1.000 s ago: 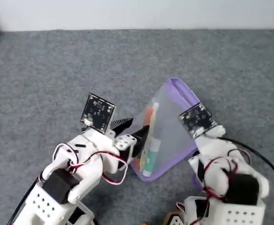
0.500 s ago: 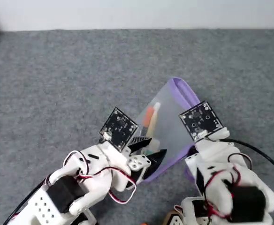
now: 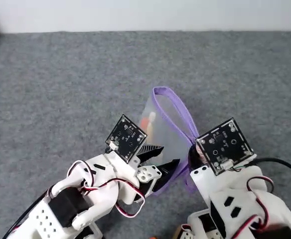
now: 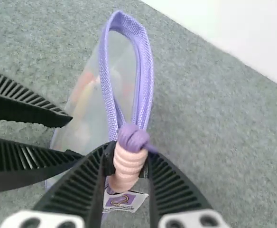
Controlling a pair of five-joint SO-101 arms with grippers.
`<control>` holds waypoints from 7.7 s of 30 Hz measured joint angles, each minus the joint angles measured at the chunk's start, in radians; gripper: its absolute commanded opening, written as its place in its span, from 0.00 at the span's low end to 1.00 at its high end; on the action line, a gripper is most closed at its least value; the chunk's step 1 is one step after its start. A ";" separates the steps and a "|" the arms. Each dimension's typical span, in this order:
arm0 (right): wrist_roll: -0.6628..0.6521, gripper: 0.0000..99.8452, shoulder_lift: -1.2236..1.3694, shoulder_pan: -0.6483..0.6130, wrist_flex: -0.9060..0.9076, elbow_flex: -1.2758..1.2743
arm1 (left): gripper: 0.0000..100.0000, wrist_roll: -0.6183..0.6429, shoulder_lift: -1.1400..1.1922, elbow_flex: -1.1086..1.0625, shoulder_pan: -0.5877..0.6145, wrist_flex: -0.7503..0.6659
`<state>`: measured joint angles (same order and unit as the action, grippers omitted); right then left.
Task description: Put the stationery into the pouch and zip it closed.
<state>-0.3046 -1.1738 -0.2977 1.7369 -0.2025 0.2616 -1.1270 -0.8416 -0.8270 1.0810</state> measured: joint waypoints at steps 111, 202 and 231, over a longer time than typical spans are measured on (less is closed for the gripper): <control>-0.362 0.01 0.015 -0.210 -0.535 -0.215 | 0.01 -0.152 -0.163 0.015 0.201 -0.060; -0.580 0.01 -0.390 -0.374 -0.743 -0.631 | 0.24 -0.213 -0.344 0.081 0.514 0.206; -0.545 0.01 -0.391 -0.130 -0.848 -0.729 | 0.01 -0.282 -0.334 -0.069 0.265 0.186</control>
<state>-0.8493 -1.5650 -0.4281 0.8884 -0.9314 -0.0207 -1.4615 -0.9106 -0.5616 1.2666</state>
